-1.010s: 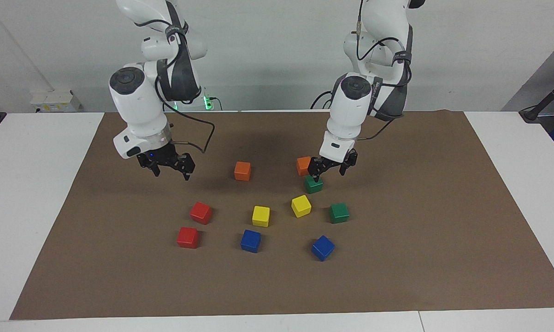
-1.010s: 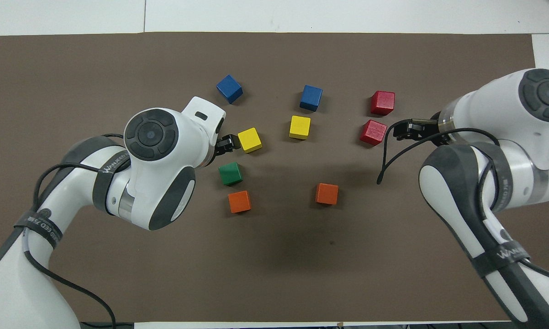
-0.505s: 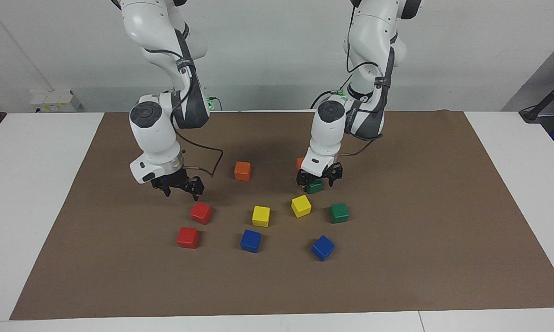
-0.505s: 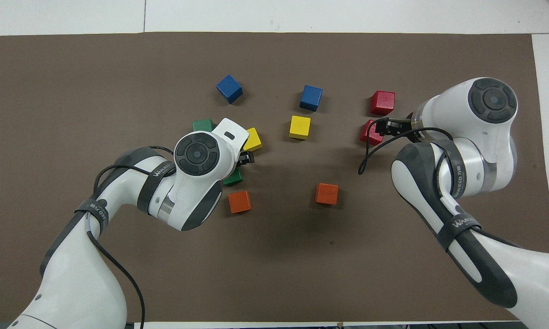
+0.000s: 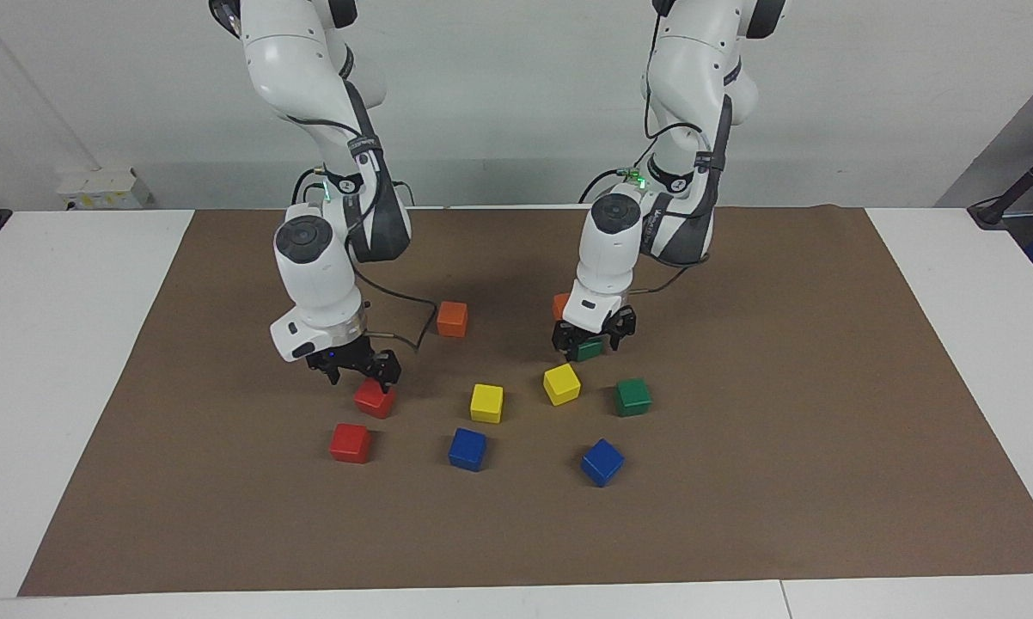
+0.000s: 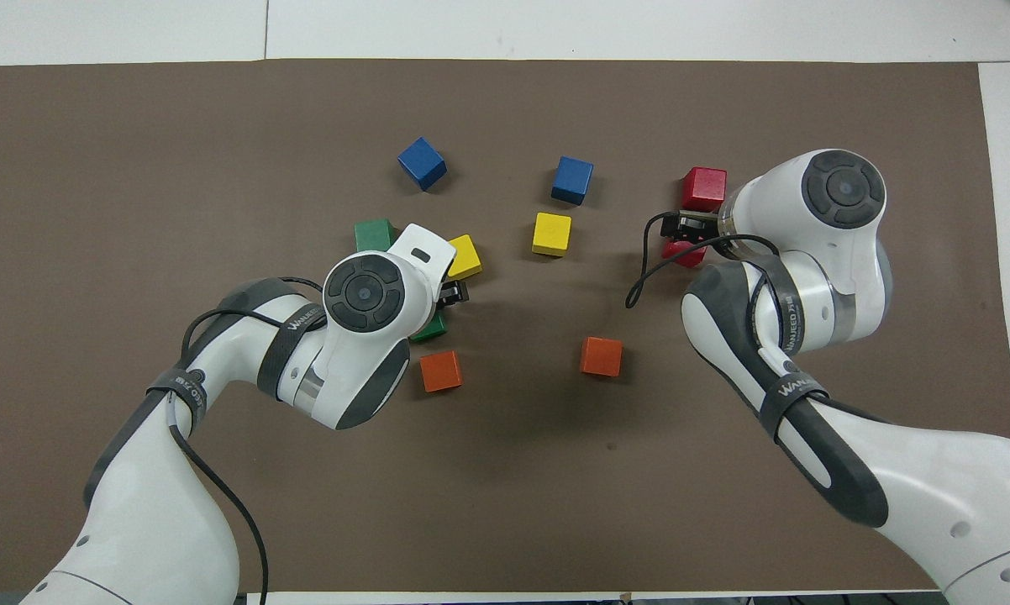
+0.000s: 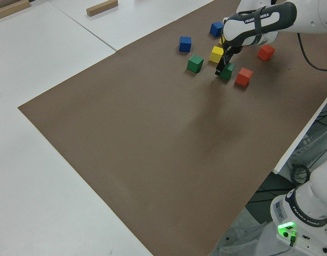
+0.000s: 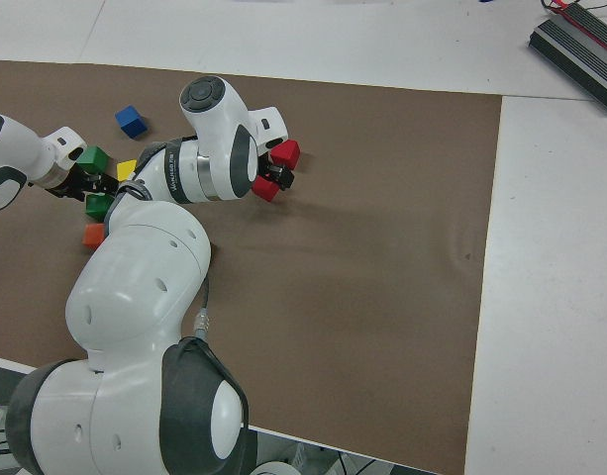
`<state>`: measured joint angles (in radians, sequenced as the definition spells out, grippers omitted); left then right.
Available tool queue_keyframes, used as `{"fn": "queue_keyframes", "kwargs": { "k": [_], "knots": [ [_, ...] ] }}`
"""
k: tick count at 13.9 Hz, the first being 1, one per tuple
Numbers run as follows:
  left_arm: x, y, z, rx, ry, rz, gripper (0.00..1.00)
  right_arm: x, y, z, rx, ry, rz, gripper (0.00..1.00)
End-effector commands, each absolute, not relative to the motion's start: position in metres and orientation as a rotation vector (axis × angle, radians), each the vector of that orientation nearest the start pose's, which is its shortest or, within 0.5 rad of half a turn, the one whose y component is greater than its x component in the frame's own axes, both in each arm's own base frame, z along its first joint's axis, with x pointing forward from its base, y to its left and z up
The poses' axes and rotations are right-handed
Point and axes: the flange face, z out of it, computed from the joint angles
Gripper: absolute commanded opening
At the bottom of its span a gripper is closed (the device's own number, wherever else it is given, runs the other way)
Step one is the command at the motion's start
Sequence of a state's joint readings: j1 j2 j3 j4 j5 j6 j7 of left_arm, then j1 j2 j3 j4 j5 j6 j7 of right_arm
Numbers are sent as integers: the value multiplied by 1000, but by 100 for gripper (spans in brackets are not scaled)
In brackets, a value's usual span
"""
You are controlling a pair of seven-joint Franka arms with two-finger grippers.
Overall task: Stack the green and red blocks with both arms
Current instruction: 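Grasp the green cube with the left gripper while the right gripper grasps the red cube, then place the green cube near the left gripper while the right gripper places the red cube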
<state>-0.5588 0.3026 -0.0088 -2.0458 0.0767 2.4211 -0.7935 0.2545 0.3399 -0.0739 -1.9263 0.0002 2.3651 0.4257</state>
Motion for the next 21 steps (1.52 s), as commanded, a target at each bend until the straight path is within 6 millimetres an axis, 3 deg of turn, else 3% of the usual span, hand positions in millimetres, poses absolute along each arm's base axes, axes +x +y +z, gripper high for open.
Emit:
{"fn": "queue_keyframes", "kwargs": {
  "k": [1, 2, 3, 5, 6, 8, 10, 11, 12, 13, 15, 16, 19, 21],
  "knots": [
    [495, -319, 294, -3117, -302, -145, 87, 626, 118, 318, -3099, 406, -183, 100],
    [494, -319, 294, -3109, -346, -135, 33, 628, 119, 318, -3095, 405, -199, 100],
    [496, -319, 297, -3103, -366, -126, 0, 628, 120, 313, -3096, 407, -195, 100],
    [507, -304, 327, -3071, -386, -84, 0, 629, 124, 306, -3090, 425, -206, 100],
    [518, -276, 354, -3057, -348, -56, 0, 629, 124, 302, -3089, 436, -202, 99],
    [542, -203, 384, -3083, -153, 35, 0, 629, 124, 300, -3088, 451, -199, 96],
    [572, -121, 393, -3100, 40, 33, 0, 626, 130, 297, -3086, 465, -190, 94],
    [584, -74, 394, -3104, 115, -1, 0, 626, 130, 297, -3087, 465, -188, 86],
    [592, -34, 393, -3102, 171, -46, 0, 625, 130, 297, -3088, 465, -186, 70],
    [599, -8, 383, -3098, 209, -64, 0, 625, 130, 296, -3089, 468, -181, 52],
    [610, 8, 358, -3095, 210, -101, 0, 625, 130, 296, -3088, 466, -184, 9],
    [612, 9, 344, -3095, 212, -101, 0, 625, 130, 296, -3090, 459, -181, 0],
    [614, 22, 324, -3098, 180, -86, 0, 625, 128, 299, -3107, 429, -178, 0],
    [614, 27, 316, -3099, 169, -74, 0, 623, 117, 316, -3129, 387, -131, 0]
  ]
}}
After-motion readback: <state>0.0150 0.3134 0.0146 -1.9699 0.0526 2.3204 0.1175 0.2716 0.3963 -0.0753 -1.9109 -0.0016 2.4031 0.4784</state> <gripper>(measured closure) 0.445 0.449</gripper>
